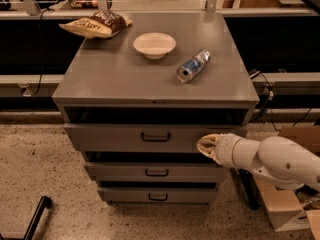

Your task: Close top drawer

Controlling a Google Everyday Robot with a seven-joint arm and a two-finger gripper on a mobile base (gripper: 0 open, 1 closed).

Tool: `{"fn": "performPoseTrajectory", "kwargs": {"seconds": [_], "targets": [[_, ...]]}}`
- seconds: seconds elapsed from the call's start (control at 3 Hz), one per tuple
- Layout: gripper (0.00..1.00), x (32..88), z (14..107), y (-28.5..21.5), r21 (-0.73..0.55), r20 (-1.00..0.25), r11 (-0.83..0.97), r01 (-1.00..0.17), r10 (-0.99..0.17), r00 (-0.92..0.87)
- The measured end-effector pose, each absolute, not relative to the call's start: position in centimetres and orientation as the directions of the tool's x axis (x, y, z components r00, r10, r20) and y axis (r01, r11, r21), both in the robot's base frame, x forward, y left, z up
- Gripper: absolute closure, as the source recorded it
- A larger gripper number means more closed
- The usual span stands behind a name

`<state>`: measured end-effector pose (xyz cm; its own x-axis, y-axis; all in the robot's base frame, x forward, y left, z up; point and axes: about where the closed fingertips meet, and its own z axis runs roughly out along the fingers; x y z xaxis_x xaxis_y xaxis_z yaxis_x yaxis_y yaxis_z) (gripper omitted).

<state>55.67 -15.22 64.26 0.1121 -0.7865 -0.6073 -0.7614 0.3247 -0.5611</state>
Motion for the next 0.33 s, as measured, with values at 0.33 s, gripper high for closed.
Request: {"fn": "performPoseTrajectory", "kwargs": {"seconds": [0.33], "targets": [[1.00, 52.43, 65.48, -14.56, -0.543, -0.620, 0.294, -0.787, -0.772, 0.139]]}}
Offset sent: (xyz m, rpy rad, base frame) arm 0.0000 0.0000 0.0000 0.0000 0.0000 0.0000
